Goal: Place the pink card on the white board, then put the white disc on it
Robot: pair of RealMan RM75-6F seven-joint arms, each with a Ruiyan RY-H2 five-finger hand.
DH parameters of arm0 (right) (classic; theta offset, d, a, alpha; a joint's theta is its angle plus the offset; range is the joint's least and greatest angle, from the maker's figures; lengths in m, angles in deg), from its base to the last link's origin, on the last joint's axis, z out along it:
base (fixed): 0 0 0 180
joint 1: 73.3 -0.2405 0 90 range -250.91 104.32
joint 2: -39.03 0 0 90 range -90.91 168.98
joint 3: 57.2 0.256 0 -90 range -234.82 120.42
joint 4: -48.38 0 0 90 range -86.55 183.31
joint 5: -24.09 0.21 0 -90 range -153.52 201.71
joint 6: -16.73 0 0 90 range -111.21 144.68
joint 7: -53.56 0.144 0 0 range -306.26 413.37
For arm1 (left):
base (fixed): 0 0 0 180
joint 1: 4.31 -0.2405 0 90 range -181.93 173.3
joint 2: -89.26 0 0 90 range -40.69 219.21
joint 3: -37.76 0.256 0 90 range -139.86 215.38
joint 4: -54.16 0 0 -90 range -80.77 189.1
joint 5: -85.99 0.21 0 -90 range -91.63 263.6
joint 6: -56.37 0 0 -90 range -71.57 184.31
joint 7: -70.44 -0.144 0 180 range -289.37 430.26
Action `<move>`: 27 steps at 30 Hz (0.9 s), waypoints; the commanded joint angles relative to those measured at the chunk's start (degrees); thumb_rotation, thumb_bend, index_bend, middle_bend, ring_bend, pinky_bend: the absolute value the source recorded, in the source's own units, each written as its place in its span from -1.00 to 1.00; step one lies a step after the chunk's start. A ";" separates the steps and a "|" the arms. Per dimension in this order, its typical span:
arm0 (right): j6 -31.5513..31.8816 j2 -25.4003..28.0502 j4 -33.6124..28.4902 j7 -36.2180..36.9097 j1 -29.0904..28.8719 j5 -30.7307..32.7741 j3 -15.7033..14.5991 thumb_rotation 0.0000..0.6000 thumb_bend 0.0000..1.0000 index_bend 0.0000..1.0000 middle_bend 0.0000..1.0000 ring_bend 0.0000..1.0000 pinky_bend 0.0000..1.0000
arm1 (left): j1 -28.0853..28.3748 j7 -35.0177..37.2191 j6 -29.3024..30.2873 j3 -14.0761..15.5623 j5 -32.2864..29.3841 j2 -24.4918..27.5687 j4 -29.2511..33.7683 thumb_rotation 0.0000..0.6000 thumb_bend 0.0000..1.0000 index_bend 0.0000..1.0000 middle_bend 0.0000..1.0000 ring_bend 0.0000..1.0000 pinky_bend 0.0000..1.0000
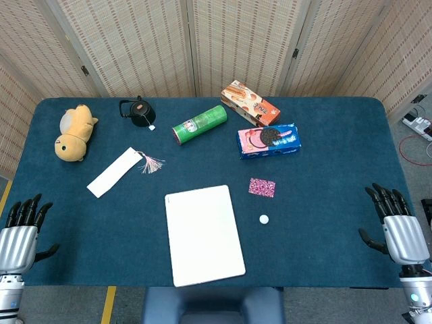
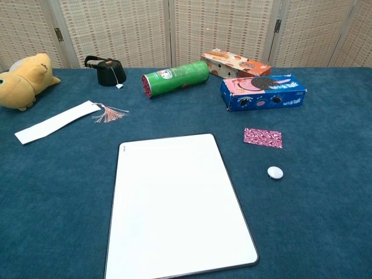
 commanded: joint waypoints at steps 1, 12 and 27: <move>-0.10 -0.15 0.14 0.08 -0.16 -0.20 -0.01 1.00 -0.38 -0.87 -0.84 -0.86 -0.98 | -0.04 -0.02 0.26 -0.11 0.00 -0.23 -0.12 1.00 -0.74 -0.66 -0.89 -0.84 -1.00; 0.06 -0.14 0.51 0.56 0.00 -0.23 -0.17 1.00 -0.38 -0.87 -0.84 -0.86 -0.98 | -0.51 0.06 1.65 -0.40 0.22 -0.61 -0.12 1.00 -0.74 -0.67 -0.89 -0.84 -1.00; -2.27 -1.93 0.84 0.30 -2.83 1.45 2.32 1.00 -0.38 -0.76 -0.73 -0.78 -0.98 | -0.49 0.09 1.04 -0.18 0.03 -0.31 0.25 1.00 -0.74 -0.67 -0.89 -0.84 -1.00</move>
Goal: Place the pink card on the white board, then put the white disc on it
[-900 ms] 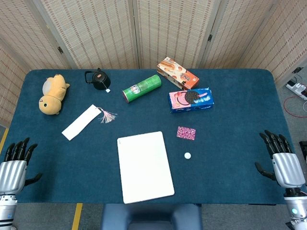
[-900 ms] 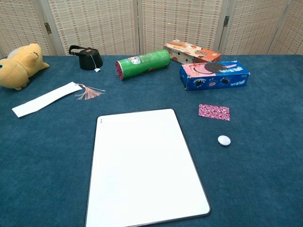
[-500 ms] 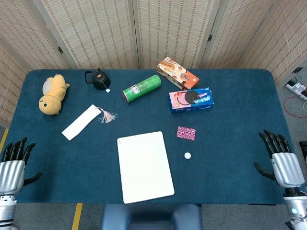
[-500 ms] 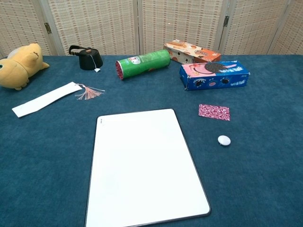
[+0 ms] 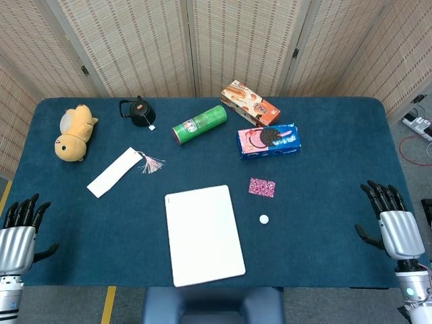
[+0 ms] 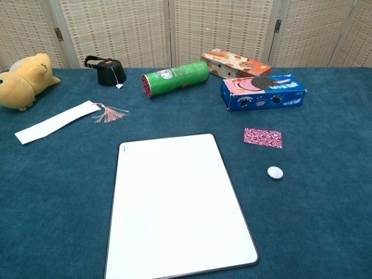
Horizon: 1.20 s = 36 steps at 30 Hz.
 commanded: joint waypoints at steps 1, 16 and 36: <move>-1.82 -0.74 -0.07 0.33 -1.67 1.01 1.21 1.00 -0.38 -0.74 -0.72 -0.77 -0.98 | 0.02 0.10 -0.08 0.04 0.03 -0.03 -0.12 1.00 -0.74 -0.67 -0.89 -0.84 -1.00; -20.68 -5.07 -2.66 -8.15 -14.84 15.00 7.23 1.00 -0.38 -0.58 -0.68 -0.65 -0.94 | -0.21 0.90 0.14 0.29 0.40 -0.30 -0.78 1.00 -0.74 -0.68 -0.89 -0.84 -1.00; -32.94 -16.88 5.38 -27.38 -31.60 39.94 8.53 1.00 -0.41 -0.54 -0.71 -0.71 -0.94 | -0.73 1.88 0.05 0.74 0.34 -1.10 -2.19 1.00 -0.74 -0.68 -0.89 -0.84 -1.00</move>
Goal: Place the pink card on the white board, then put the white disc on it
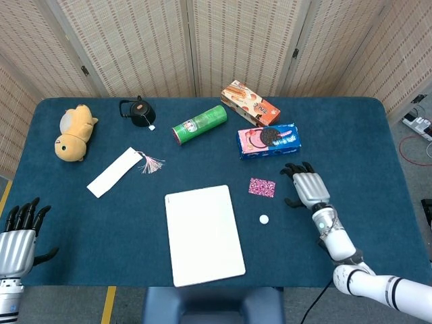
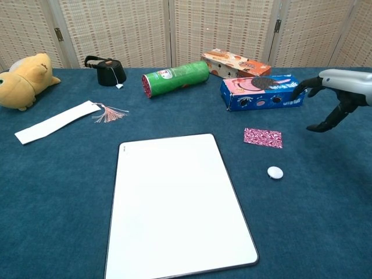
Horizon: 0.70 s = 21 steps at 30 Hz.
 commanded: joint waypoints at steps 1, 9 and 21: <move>-1.14 -3.02 3.04 -3.99 -3.26 5.15 -0.44 1.00 -0.41 -0.54 -0.72 -0.71 -0.94 | 0.01 0.09 -0.15 0.03 -0.05 -0.09 -0.14 1.00 -0.74 -0.68 -0.89 -0.84 -1.00; -2.35 -7.61 7.78 -7.35 -7.00 11.58 -1.87 1.00 -0.41 -0.54 -0.72 -0.72 -0.94 | 0.41 0.00 -0.64 -0.11 0.10 -0.07 -0.19 1.00 -0.74 -0.68 -0.89 -0.84 -1.00; -2.28 -11.80 12.53 -13.12 -12.40 19.63 -2.66 1.00 -0.41 -0.54 -0.74 -0.76 -0.94 | 0.17 0.16 -0.80 0.03 -0.29 -0.11 -0.55 1.00 -0.74 -0.67 -0.89 -0.84 -1.00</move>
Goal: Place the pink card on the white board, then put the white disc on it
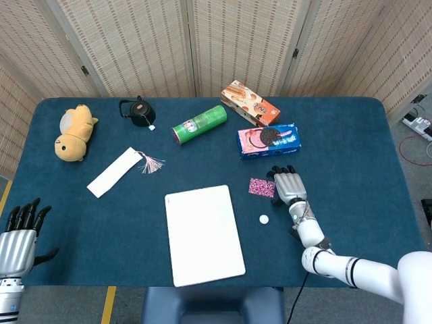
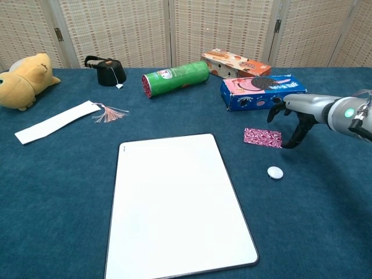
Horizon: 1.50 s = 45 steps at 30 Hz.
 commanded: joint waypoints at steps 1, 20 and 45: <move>-0.41 -1.22 1.61 -1.59 -1.57 2.19 -0.33 1.00 -0.40 -0.54 -0.74 -0.76 -0.94 | -0.01 0.04 0.02 0.01 0.03 0.01 -0.03 1.00 -0.74 -0.67 -0.89 -0.84 -1.00; -1.00 -4.00 5.79 -2.92 -4.80 5.88 -1.29 1.00 -0.41 -0.42 -0.74 -0.76 -0.94 | -0.54 0.78 0.20 -0.01 -0.49 0.23 -0.56 1.00 -0.74 -0.67 -0.89 -0.84 -1.00; -0.14 -5.37 6.78 -3.15 -5.71 5.71 -2.05 1.00 -0.41 -0.38 -0.73 -0.77 -0.94 | -0.87 1.43 0.22 0.08 -0.59 0.06 -1.28 1.00 -0.74 -0.67 -0.89 -0.84 -1.00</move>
